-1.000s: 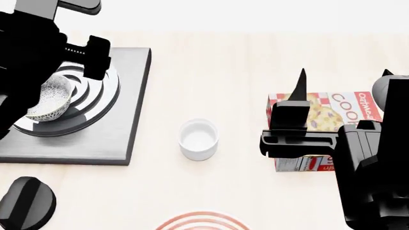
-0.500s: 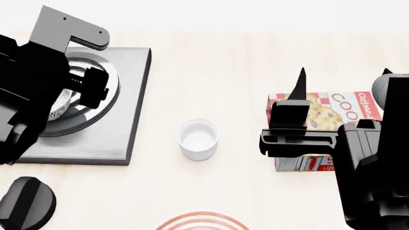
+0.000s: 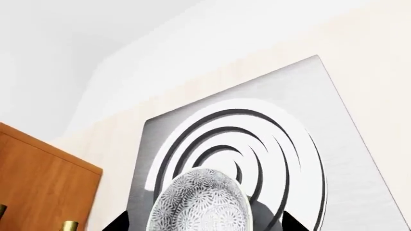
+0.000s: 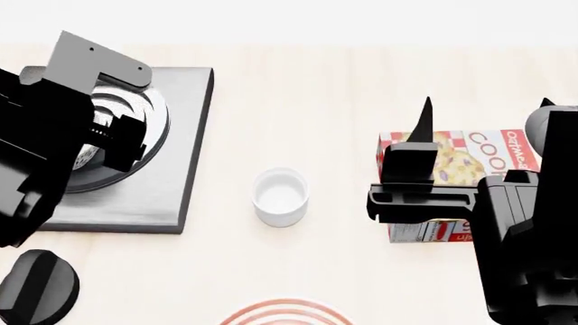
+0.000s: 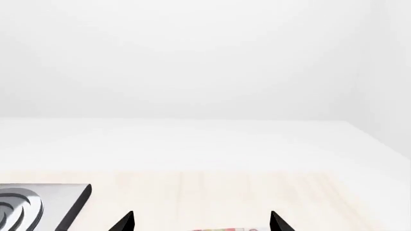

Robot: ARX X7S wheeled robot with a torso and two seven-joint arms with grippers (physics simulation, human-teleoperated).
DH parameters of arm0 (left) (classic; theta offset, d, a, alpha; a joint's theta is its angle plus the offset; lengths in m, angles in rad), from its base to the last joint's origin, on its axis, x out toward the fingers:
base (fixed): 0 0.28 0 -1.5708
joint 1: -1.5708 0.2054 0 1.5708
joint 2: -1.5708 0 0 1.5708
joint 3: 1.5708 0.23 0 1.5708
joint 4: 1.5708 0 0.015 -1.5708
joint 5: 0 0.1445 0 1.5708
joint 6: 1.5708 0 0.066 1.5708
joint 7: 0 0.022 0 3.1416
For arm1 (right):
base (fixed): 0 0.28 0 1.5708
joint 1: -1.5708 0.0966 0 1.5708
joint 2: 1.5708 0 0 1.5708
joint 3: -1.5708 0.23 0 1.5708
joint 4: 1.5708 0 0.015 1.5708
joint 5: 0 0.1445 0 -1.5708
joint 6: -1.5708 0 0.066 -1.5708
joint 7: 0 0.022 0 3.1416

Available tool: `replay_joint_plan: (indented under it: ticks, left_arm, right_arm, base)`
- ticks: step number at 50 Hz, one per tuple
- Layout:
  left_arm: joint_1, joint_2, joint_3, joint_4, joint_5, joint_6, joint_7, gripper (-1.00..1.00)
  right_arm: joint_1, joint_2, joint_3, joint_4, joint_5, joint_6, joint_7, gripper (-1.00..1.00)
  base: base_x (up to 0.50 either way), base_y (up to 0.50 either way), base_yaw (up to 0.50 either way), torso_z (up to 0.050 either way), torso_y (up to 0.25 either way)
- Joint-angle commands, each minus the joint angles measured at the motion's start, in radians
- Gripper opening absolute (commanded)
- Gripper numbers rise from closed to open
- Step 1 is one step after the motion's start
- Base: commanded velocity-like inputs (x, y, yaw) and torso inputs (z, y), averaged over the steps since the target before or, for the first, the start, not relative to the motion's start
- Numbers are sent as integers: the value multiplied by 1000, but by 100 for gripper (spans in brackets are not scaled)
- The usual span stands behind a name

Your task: Pick the akita bowl on the stove and place it on the plate.

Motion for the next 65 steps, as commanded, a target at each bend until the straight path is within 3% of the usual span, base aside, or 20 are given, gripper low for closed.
replay_joint_plan:
  ticks: [1, 65]
  left_arm:
    - [13, -6, 3, -3, -4, -2, 0, 100]
    - [40, -66, 38, -46, -23, 18, 69, 100]
  right_arm:
    - [-3, 5, -4, 1, 0, -7, -1, 100]
    - [-9, 24, -29, 9, -2, -44, 3, 100]
  base:
    - [0, 0, 0, 0, 0]
    - [0, 0, 0, 0, 0]
